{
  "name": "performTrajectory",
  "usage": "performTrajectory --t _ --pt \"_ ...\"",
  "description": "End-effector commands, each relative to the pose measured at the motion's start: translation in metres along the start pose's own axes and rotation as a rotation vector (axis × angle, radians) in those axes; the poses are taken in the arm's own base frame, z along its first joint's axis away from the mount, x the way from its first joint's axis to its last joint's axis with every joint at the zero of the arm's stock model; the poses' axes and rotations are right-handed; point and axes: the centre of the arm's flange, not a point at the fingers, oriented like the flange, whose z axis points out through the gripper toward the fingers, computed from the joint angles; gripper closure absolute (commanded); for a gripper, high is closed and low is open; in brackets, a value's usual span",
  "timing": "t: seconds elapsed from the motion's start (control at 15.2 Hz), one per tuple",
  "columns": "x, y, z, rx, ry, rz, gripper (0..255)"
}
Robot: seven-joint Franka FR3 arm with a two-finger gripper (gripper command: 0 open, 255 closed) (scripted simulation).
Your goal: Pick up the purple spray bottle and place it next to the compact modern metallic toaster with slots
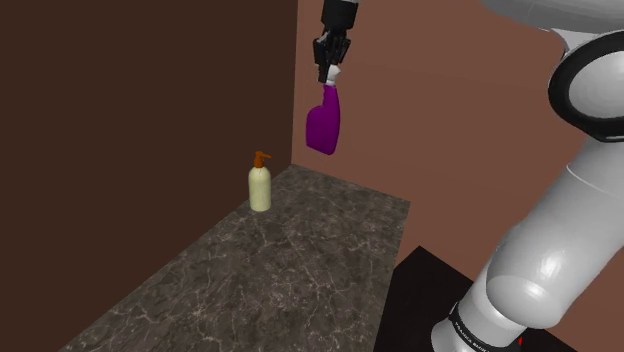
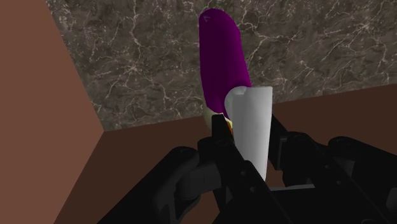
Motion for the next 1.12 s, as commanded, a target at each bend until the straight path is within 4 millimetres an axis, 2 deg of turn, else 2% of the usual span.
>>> performTrajectory --t 0.0,1.06 --pt "-0.006 -0.012 -0.007 0.0 0.0 0.0 255" --pt "-0.1 -0.201 -0.027 0.0 0.0 0.0 255"
